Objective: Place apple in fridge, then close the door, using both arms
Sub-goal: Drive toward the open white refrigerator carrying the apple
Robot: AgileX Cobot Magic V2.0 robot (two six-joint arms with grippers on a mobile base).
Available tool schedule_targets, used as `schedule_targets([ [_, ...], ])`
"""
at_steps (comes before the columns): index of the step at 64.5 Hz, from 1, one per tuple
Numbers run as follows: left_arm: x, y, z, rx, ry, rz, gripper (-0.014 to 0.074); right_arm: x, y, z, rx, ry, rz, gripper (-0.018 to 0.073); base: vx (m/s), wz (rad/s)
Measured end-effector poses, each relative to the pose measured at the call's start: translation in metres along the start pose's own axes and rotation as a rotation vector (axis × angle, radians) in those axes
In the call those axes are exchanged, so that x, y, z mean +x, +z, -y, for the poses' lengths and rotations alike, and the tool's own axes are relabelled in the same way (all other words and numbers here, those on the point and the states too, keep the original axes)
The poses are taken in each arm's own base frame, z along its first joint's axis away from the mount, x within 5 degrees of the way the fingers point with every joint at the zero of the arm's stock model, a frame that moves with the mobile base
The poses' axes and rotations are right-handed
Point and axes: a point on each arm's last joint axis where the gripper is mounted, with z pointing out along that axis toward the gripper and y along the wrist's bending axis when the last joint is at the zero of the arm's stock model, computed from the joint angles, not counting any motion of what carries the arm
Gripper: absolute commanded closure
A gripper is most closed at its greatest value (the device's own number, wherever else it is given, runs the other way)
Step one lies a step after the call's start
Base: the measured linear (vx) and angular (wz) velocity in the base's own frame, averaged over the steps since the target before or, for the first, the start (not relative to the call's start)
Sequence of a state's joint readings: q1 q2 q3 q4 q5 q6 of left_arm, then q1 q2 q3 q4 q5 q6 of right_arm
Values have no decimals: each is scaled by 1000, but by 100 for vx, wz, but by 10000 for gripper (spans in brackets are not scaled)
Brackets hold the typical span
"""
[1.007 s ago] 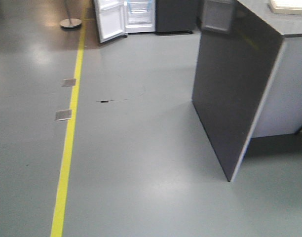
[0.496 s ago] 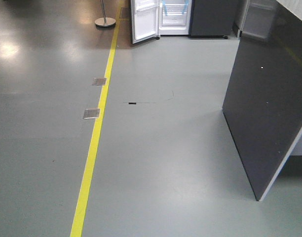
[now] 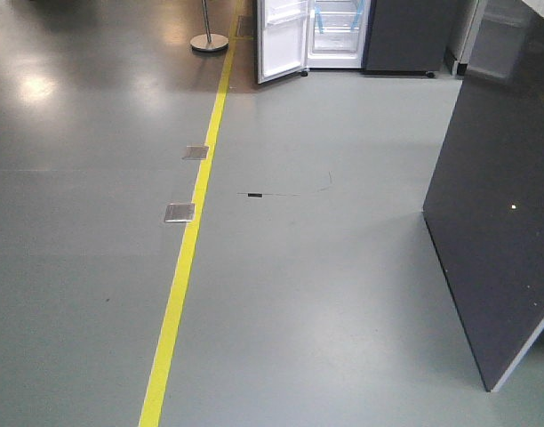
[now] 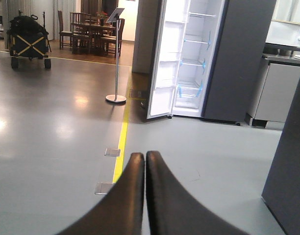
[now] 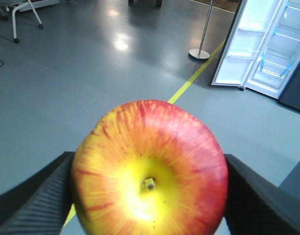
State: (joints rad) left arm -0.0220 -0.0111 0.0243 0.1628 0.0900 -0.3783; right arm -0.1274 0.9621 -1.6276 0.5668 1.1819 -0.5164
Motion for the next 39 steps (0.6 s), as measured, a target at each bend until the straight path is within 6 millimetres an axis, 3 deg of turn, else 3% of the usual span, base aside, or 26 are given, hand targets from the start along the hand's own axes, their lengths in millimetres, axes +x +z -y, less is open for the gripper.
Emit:
schedule_targets([
  [39, 0, 0, 0, 0, 0, 0, 603, 0, 0, 0, 0, 0, 0, 430, 18, 1],
])
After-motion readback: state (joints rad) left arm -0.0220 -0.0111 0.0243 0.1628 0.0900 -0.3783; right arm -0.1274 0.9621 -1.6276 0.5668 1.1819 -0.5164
